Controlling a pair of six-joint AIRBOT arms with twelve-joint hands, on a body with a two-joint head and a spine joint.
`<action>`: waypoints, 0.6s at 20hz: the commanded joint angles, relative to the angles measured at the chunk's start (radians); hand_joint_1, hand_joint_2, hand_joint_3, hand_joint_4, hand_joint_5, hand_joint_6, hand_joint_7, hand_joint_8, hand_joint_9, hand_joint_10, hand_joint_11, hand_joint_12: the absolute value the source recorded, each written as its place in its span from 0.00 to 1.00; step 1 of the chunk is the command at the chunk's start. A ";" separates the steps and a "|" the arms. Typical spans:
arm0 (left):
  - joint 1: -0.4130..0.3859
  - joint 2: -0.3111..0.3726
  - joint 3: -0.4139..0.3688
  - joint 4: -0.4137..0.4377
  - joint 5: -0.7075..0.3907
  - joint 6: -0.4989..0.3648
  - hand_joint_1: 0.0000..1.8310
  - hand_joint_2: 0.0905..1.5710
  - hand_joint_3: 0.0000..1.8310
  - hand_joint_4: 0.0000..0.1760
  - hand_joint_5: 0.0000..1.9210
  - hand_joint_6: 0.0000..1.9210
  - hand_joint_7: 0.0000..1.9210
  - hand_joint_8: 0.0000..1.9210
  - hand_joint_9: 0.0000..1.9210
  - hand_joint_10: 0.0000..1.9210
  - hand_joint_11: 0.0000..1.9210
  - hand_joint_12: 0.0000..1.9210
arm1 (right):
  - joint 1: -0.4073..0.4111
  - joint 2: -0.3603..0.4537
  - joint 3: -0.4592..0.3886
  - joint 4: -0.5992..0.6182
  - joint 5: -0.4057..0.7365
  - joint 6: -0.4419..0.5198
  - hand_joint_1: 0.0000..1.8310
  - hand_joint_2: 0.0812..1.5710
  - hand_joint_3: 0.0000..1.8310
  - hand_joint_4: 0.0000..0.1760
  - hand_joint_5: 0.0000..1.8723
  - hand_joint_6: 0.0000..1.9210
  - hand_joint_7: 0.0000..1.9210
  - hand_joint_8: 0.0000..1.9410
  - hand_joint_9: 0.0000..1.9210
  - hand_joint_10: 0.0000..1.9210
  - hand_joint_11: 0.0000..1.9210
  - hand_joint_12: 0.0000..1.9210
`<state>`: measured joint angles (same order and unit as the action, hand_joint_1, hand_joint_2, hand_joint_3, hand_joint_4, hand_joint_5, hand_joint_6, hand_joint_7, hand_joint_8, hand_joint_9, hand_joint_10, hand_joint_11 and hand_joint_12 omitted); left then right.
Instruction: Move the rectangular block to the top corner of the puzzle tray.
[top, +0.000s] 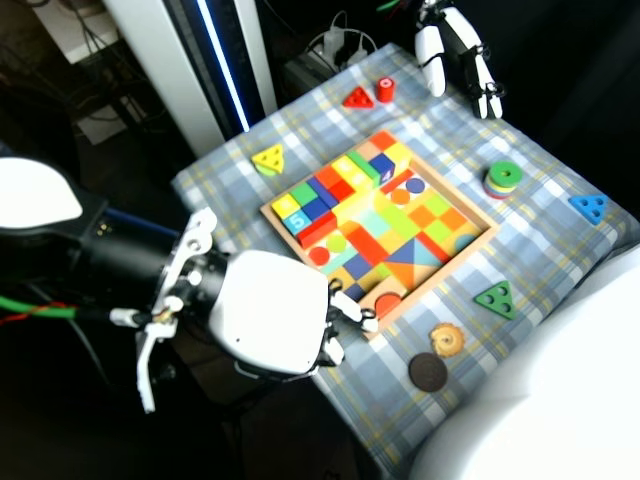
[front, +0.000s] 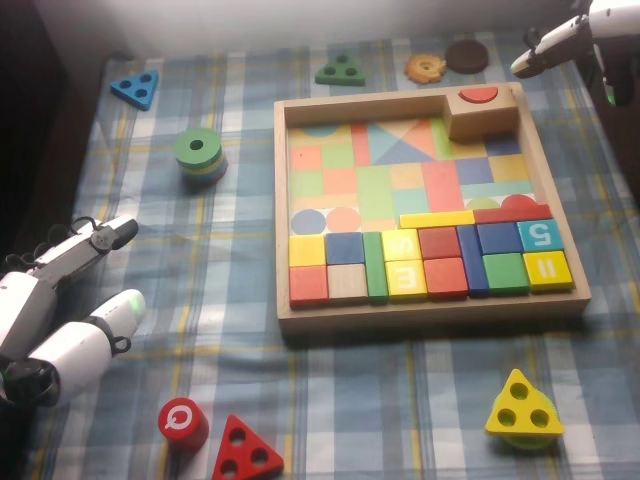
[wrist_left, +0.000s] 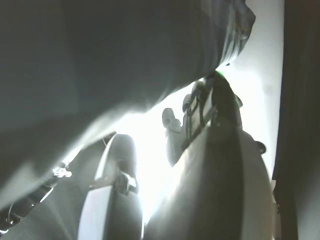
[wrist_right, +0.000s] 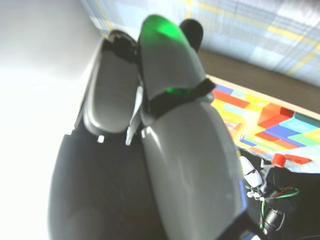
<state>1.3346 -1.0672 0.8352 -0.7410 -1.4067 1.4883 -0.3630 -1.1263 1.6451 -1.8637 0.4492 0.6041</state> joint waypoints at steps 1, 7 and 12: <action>-0.008 0.002 0.003 0.036 -0.107 -0.009 0.34 0.88 0.00 0.40 0.20 0.00 0.10 0.00 0.07 0.00 0.00 0.13 | 0.021 0.001 -0.004 0.051 -0.030 -0.015 0.97 0.72 0.01 0.00 0.19 0.00 0.72 1.00 0.83 1.00 0.85 1.00; -0.008 0.002 0.003 0.036 -0.108 -0.009 0.34 0.88 0.00 0.35 0.20 0.00 0.09 0.00 0.07 0.00 0.00 0.10 | 0.021 0.032 -0.101 0.072 -0.019 -0.032 0.98 0.73 0.01 0.00 0.18 0.00 0.66 1.00 0.81 1.00 0.83 1.00; -0.008 0.003 0.003 0.036 -0.108 -0.009 0.34 0.88 0.00 0.33 0.20 0.00 0.09 0.00 0.07 0.00 0.00 0.15 | 0.021 0.049 -0.138 0.079 0.009 -0.032 0.77 0.81 0.03 0.00 0.19 0.00 0.33 0.92 0.72 1.00 0.76 1.00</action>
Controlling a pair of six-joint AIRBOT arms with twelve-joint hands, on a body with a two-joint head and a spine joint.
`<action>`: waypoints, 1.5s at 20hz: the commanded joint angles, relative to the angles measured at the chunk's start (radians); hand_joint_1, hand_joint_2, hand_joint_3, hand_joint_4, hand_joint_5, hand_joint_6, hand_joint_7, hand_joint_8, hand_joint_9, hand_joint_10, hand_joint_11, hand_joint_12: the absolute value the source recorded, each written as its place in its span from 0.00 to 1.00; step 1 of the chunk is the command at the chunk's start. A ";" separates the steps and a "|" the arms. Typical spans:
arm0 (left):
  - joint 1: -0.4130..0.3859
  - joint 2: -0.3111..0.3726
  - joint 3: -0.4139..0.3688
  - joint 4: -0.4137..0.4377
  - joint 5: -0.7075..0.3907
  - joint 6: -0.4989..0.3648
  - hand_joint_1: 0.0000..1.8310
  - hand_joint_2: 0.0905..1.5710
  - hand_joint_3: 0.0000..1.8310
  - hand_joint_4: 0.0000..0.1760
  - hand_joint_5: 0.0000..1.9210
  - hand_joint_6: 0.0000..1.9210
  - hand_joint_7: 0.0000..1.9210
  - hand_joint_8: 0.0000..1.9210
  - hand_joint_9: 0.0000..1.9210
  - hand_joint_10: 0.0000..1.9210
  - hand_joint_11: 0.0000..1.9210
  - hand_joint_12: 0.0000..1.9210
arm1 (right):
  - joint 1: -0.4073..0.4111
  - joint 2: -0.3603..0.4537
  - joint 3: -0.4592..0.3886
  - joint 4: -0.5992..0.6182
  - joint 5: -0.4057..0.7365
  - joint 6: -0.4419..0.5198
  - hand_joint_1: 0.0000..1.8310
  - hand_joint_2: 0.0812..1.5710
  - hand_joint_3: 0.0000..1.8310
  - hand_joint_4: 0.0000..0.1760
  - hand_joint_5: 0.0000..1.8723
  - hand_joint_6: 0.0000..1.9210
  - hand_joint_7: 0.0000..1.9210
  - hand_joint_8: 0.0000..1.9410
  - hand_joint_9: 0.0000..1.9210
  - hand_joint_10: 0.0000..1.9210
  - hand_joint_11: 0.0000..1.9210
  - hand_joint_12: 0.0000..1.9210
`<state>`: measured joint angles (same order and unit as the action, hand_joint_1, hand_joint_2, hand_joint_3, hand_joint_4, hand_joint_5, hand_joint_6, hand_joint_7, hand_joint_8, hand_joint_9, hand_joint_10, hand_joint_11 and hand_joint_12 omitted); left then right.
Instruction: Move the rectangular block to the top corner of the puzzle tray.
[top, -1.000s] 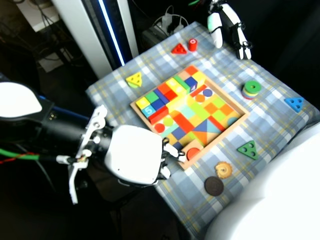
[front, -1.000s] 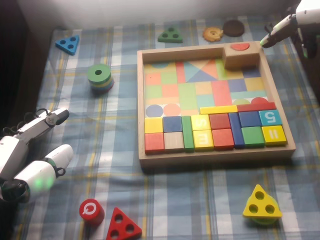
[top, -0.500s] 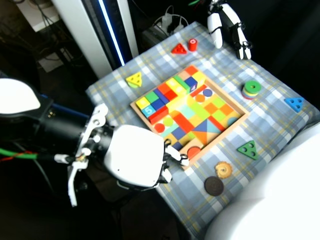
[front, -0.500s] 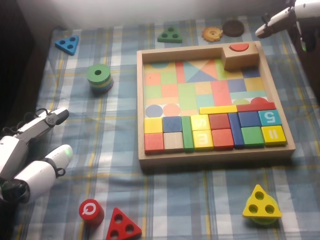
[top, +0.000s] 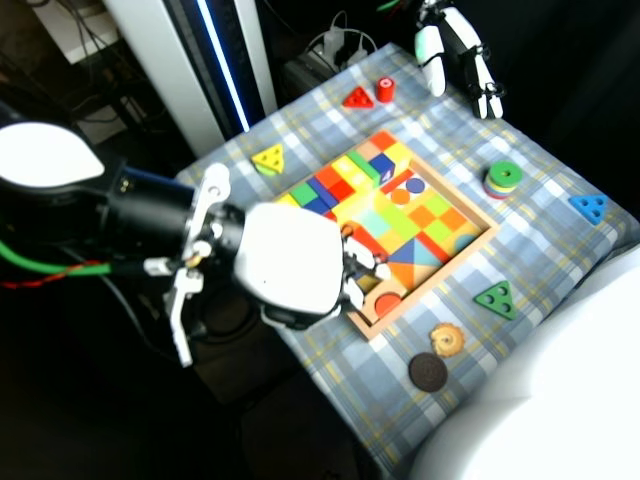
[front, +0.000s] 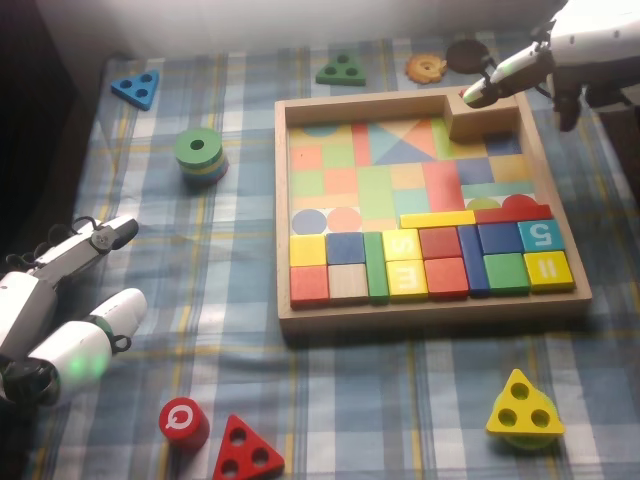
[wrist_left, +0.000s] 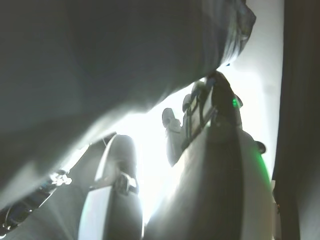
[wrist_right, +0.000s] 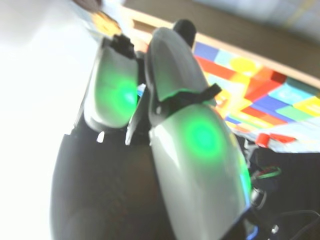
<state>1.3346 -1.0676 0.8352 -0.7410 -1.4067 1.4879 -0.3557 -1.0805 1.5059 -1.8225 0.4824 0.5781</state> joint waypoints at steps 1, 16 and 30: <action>-0.008 0.003 0.003 0.036 -0.108 -0.008 0.35 0.88 0.00 0.30 0.20 0.00 0.09 0.00 0.07 0.00 0.00 0.15 | 0.014 0.004 0.002 0.034 -0.025 -0.007 0.94 0.74 0.00 0.00 0.20 0.00 0.48 0.98 0.70 1.00 0.74 1.00; -0.005 0.004 -0.004 0.035 -0.126 -0.008 0.34 0.88 0.00 0.37 0.20 0.00 0.10 0.00 0.07 0.00 0.00 0.10 | 0.041 0.205 -0.192 0.506 -0.075 -0.439 0.90 0.75 0.00 0.00 0.18 0.00 0.68 1.00 0.79 1.00 0.82 1.00; 0.008 0.006 -0.010 0.019 -0.147 -0.021 0.32 0.88 0.00 0.69 0.19 0.00 0.09 0.00 0.06 0.00 0.00 0.06 | -0.745 0.320 -0.468 1.964 0.666 -1.318 0.16 0.86 0.00 0.00 0.11 0.00 0.23 0.01 0.22 0.13 0.04 0.67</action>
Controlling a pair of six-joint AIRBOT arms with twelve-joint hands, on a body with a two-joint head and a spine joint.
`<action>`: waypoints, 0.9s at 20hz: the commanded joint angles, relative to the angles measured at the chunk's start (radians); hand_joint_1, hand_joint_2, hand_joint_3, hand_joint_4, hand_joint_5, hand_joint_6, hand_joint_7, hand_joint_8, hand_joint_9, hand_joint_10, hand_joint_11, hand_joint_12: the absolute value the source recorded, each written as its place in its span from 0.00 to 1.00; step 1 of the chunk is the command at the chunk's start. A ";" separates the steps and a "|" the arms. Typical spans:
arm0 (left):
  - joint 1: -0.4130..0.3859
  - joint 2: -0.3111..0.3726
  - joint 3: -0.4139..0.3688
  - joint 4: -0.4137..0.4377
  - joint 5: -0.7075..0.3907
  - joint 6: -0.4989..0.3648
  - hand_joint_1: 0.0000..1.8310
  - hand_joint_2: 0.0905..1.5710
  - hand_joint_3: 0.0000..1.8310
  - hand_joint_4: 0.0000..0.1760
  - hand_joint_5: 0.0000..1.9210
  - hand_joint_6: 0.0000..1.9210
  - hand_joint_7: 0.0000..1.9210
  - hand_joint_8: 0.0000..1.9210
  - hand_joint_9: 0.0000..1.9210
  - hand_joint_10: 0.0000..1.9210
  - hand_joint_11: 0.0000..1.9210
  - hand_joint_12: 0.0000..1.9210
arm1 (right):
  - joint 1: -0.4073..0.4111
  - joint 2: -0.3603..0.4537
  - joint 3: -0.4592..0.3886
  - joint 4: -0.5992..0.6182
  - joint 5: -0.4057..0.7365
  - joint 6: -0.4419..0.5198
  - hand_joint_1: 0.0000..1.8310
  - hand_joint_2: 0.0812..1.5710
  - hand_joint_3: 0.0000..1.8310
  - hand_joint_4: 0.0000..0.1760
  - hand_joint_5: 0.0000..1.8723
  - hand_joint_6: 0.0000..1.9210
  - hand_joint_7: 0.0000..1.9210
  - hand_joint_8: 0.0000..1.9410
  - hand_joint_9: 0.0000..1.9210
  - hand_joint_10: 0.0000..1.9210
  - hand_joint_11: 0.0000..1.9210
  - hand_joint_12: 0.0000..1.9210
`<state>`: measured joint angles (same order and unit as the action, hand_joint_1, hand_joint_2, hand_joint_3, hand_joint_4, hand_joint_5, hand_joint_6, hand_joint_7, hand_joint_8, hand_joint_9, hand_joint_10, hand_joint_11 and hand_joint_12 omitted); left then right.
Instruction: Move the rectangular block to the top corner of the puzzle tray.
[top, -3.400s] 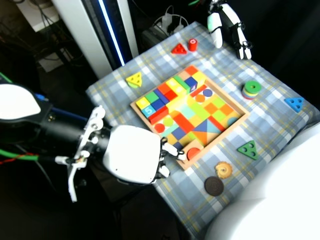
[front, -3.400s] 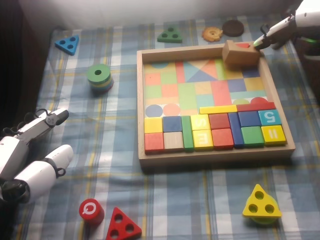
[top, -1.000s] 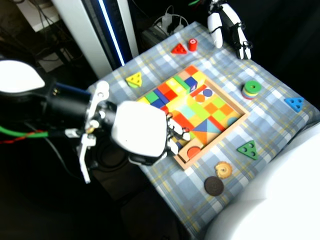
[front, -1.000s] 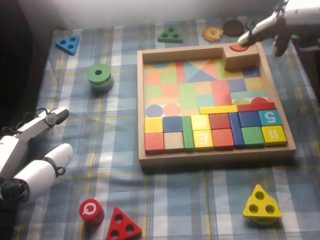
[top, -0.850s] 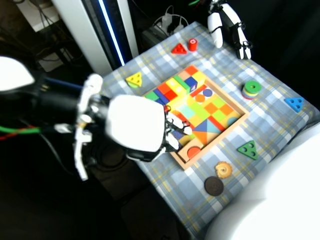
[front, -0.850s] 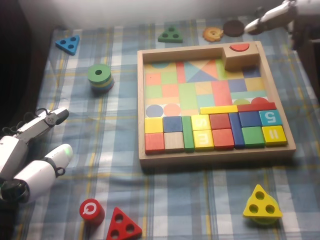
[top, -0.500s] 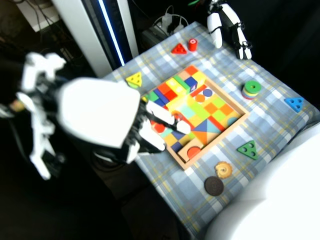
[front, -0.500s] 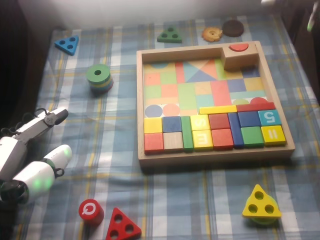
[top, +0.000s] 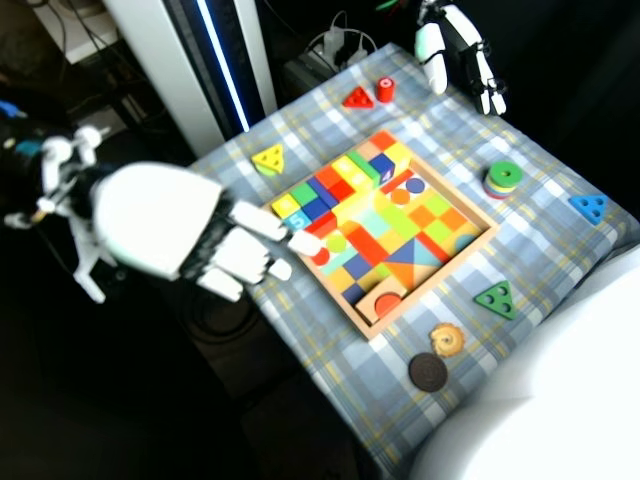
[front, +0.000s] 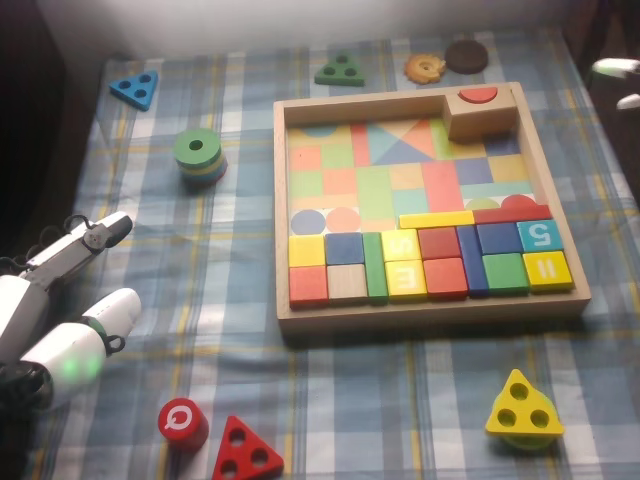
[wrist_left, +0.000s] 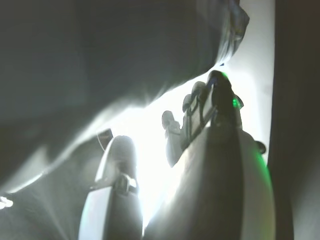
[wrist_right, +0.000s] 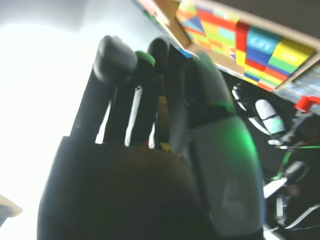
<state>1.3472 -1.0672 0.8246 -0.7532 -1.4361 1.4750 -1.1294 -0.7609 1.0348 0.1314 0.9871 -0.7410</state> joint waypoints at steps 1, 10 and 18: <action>-0.005 0.006 0.001 0.032 -0.117 -0.008 0.32 0.88 0.00 0.69 0.19 0.00 0.09 0.00 0.06 0.00 0.00 0.06 | -0.021 0.002 -0.011 0.054 0.204 -0.022 0.16 0.86 0.00 0.00 0.11 0.00 0.23 0.01 0.22 0.13 0.04 0.67; -0.010 0.003 0.005 0.025 -0.116 -0.008 0.34 0.88 0.00 0.50 0.19 0.00 0.10 0.00 0.06 0.00 0.00 0.05 | -0.171 -0.011 -0.228 0.275 0.451 -0.486 0.00 0.79 0.00 0.00 0.09 0.00 0.07 0.00 0.02 0.00 0.00 0.01; -0.010 -0.011 0.012 0.026 -0.121 -0.008 0.35 0.88 0.00 0.33 0.20 0.00 0.11 0.00 0.07 0.00 0.00 0.08 | -0.233 -0.124 -0.307 0.439 0.636 -0.678 0.00 0.71 0.00 0.17 0.11 0.00 0.08 0.00 0.03 0.00 0.00 0.00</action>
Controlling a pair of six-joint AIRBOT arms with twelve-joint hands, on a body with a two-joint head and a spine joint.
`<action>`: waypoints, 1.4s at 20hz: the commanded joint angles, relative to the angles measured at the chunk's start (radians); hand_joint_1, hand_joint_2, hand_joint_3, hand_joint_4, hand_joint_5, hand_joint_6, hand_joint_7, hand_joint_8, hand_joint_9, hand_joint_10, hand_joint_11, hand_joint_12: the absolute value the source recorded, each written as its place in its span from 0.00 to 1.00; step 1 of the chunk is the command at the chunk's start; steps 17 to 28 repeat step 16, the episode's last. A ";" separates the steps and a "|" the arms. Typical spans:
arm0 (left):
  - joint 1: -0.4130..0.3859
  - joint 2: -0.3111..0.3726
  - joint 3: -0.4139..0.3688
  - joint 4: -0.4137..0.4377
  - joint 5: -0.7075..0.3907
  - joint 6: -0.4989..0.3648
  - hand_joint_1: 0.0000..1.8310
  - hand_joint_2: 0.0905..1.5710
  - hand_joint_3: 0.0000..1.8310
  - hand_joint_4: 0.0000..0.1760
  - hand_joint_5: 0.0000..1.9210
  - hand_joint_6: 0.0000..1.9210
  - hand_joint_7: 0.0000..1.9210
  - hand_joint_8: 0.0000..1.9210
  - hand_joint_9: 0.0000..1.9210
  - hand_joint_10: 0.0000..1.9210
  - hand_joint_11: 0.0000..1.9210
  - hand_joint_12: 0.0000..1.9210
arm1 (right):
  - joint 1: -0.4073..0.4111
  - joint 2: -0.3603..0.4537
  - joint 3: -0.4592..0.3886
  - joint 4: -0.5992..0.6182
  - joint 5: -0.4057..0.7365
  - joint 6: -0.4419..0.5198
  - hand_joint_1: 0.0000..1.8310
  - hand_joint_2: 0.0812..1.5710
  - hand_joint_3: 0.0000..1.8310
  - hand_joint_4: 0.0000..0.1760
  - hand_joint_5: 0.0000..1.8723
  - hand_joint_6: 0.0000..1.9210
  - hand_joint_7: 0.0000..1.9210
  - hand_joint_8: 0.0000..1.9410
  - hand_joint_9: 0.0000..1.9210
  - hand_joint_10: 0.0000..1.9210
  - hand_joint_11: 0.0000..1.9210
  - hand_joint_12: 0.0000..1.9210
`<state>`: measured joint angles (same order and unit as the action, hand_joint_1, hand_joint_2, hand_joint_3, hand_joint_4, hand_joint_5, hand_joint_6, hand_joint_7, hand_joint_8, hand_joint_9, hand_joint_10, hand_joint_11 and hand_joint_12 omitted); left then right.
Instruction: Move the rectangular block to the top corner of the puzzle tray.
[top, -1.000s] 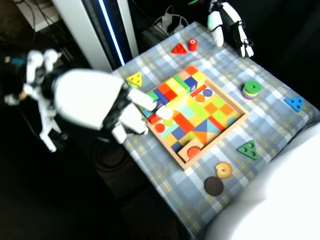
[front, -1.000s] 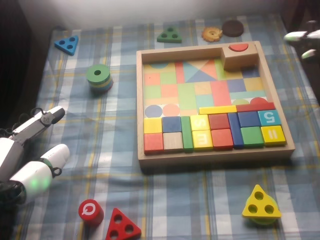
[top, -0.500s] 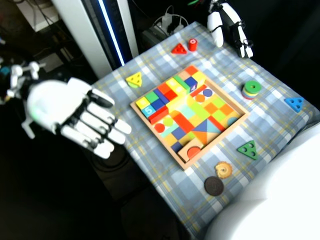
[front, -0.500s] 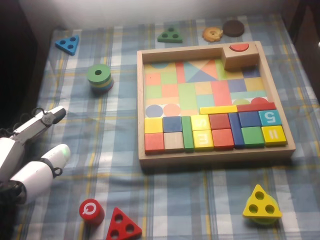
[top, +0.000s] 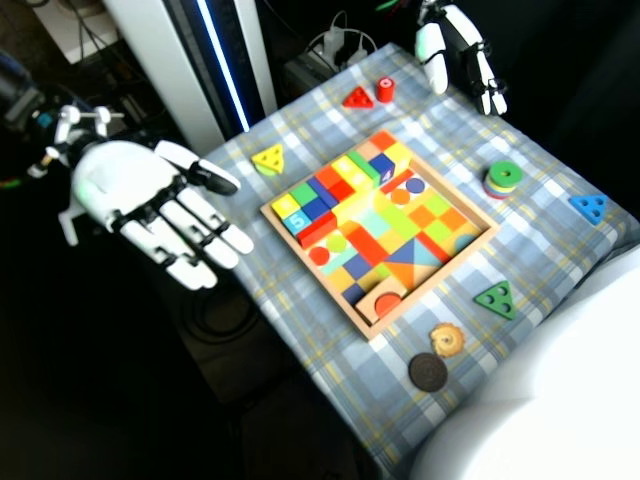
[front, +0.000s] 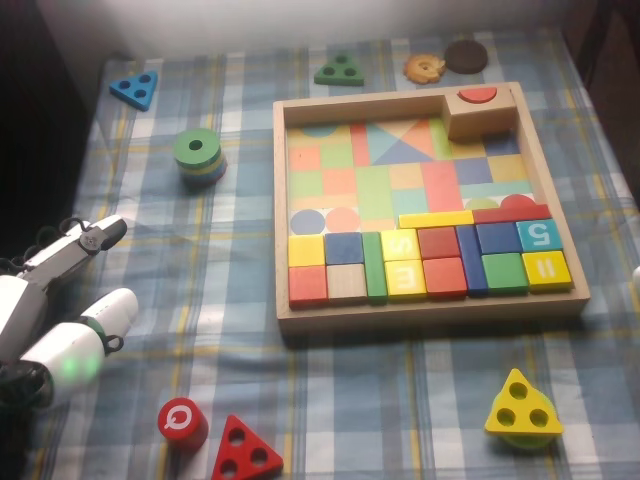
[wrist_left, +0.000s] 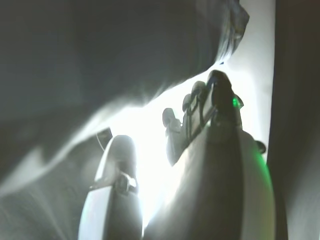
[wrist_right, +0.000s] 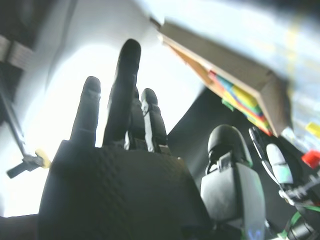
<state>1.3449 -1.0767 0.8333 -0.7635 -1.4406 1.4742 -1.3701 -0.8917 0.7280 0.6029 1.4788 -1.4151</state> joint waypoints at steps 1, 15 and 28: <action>-0.007 -0.003 0.003 0.037 -0.118 -0.007 0.35 0.88 0.00 0.34 0.20 0.00 0.11 0.00 0.07 0.00 0.00 0.08 | 0.008 -0.004 -0.005 -0.024 0.161 -0.004 0.00 0.70 0.00 0.27 0.10 0.00 0.07 0.00 0.01 0.00 0.00 0.00; -0.020 -0.006 0.010 0.045 -0.120 -0.007 0.38 0.86 0.00 0.38 0.21 0.00 0.11 0.00 0.08 0.00 0.00 0.11 | 0.000 -0.060 -0.040 0.068 0.283 -0.004 0.00 0.71 0.00 0.05 0.12 0.00 0.07 0.01 0.01 0.00 0.00 0.00; -0.023 -0.005 0.011 0.047 -0.120 -0.007 0.38 0.86 0.00 0.38 0.21 0.00 0.11 0.00 0.08 0.00 0.00 0.11 | 0.001 -0.061 -0.040 0.072 0.283 -0.004 0.00 0.71 0.00 0.05 0.12 0.00 0.07 0.01 0.01 0.00 0.00 0.00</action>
